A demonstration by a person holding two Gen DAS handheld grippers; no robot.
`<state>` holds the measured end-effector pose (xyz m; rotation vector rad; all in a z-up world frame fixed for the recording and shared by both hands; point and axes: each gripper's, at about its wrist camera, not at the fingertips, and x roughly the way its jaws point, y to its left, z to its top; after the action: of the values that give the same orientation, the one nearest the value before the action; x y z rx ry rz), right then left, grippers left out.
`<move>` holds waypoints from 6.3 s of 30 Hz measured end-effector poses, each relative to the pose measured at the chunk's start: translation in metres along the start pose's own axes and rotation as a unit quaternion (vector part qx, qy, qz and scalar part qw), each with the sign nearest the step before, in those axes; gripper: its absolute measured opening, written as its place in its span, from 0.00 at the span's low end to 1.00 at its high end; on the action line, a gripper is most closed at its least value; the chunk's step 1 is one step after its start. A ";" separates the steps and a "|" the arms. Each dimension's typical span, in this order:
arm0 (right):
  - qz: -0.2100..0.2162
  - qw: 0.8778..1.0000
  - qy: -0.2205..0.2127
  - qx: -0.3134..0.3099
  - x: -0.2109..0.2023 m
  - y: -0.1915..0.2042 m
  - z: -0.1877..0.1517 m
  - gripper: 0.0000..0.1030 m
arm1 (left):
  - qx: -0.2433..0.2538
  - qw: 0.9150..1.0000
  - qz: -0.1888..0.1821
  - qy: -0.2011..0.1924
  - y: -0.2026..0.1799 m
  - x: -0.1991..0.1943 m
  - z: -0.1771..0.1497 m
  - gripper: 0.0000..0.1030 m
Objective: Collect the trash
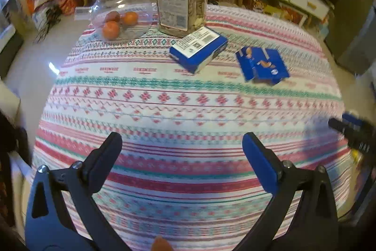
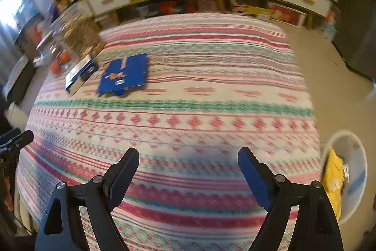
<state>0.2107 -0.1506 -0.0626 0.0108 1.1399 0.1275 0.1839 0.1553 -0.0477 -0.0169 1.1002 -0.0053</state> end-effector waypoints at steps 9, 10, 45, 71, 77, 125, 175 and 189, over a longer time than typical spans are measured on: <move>0.017 1.000 0.020 0.013 0.030 0.024 0.051 0.85 | 0.077 0.996 -0.051 -0.017 0.015 0.042 0.060 0.99; 0.020 1.000 0.021 0.011 0.034 0.025 0.055 0.85 | 0.084 0.995 -0.052 -0.022 0.013 0.048 0.065 0.99; 0.013 1.000 0.014 -0.020 0.122 0.106 0.092 0.95 | 0.042 0.993 -0.073 -0.080 0.035 0.058 0.054 0.67; 0.009 0.999 -0.038 -0.011 -0.054 -0.033 0.006 0.90 | 0.128 0.981 -0.068 -0.128 -0.081 -0.050 0.012 0.67; 0.002 0.999 -0.048 -0.002 -0.086 -0.068 -0.024 0.90 | 0.146 0.977 -0.076 -0.137 -0.117 -0.068 -0.006 0.67; -0.076 0.966 -0.045 0.243 -0.127 -0.321 -0.144 0.93 | 0.226 0.943 -0.230 -0.078 -0.381 -0.026 -0.048 0.68; -0.132 0.967 -0.214 0.041 -0.217 -0.114 -0.198 0.95 | 0.088 0.980 -0.031 -0.173 -0.195 -0.135 -0.134 0.99; -0.130 0.965 -0.227 0.018 -0.196 -0.092 -0.206 1.00 | 0.051 0.982 -0.022 -0.180 -0.181 -0.122 -0.144 0.99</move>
<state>-0.0471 -0.2746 0.0216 -0.0730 0.6762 -0.1262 0.0011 -0.0254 -0.0013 0.0477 0.7365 -0.0950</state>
